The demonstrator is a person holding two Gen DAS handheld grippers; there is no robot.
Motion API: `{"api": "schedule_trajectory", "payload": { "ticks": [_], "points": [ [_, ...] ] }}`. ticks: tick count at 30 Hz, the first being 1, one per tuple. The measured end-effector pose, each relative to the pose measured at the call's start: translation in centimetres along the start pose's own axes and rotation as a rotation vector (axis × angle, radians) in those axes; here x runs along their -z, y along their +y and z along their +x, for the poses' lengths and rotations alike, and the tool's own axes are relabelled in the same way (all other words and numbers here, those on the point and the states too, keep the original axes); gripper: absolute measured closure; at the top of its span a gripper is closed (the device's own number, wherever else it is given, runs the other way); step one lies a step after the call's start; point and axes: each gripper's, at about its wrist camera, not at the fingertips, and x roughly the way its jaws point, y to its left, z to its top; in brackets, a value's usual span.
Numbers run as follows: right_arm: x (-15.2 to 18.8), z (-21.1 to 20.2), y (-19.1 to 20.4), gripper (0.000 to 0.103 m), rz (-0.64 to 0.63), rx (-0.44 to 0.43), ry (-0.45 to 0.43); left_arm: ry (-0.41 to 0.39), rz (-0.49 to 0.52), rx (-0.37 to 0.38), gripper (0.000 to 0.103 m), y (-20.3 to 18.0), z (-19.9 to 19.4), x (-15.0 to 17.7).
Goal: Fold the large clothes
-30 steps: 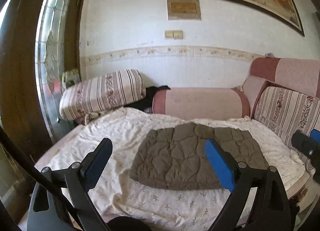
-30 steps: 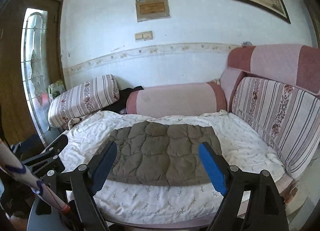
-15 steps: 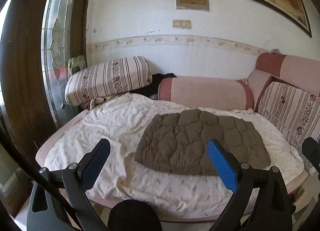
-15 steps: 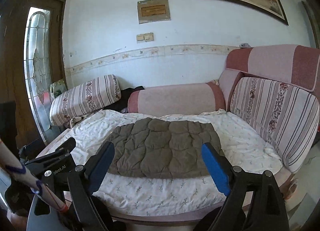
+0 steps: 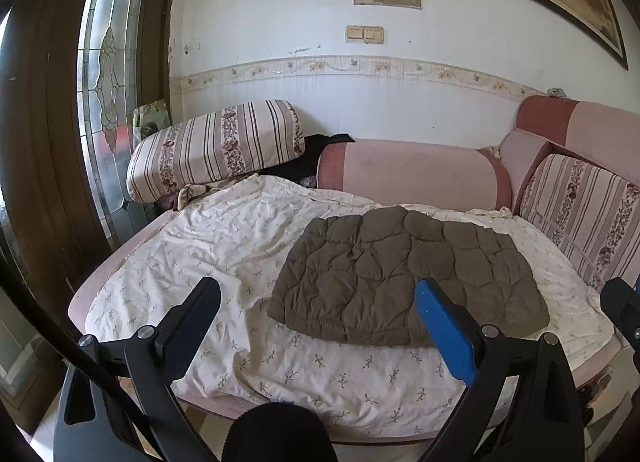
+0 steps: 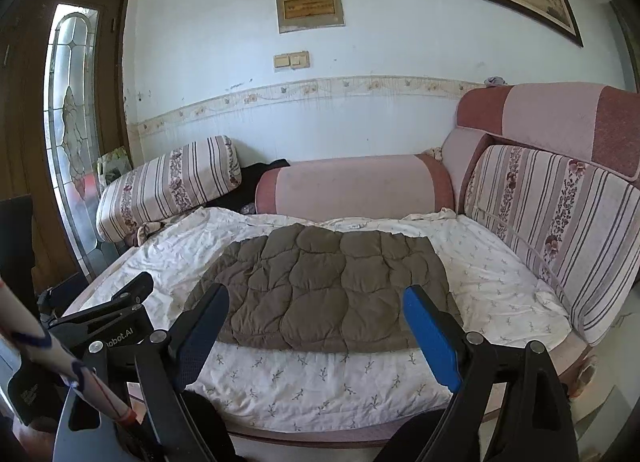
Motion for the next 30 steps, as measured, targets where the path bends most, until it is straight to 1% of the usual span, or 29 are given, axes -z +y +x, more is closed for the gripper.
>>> {"api": "schedule_trajectory", "payload": {
  "ticks": [8,11,13,17,21,24,26,28,30],
  "points": [
    [0.8,4.0,0.0,0.011,0.001,-0.005,0.073,0.054,0.004,0.023,0.006,0.1,3.2,0.7],
    [0.8,5.2,-0.2,0.011,0.003,0.008,0.08,0.088,0.025,0.057,0.003,-0.5,4.7,0.7],
    [0.8,6.3,-0.3,0.011,0.005,0.013,0.099,0.112,0.055,0.052,0.002,-0.9,5.7,0.8],
    [1.0,8.0,-0.4,0.011,0.006,0.023,0.126,0.123,0.075,0.046,0.002,-1.4,7.3,0.9],
    [1.3,9.5,-0.6,0.011,0.014,0.038,0.152,0.136,0.096,0.01,0.002,-1.4,8.9,0.9],
    [1.6,10.5,-0.4,0.011,0.021,0.046,0.177,0.153,0.087,0.025,0.002,-1.0,9.8,1.1],
    [1.7,10.9,-0.3,0.011,0.019,0.05,0.187,0.182,0.105,0.005,0.002,-1.1,10.5,1.0],
    [1.7,11.1,0.0,0.011,0.013,0.053,0.189,0.194,0.126,-0.021,0.002,-1.2,11.1,1.2],
    [1.7,11.3,0.2,0.011,0.008,0.055,0.19,0.21,0.128,-0.024,0.002,-1.1,11.3,1.3]
  ]
}}
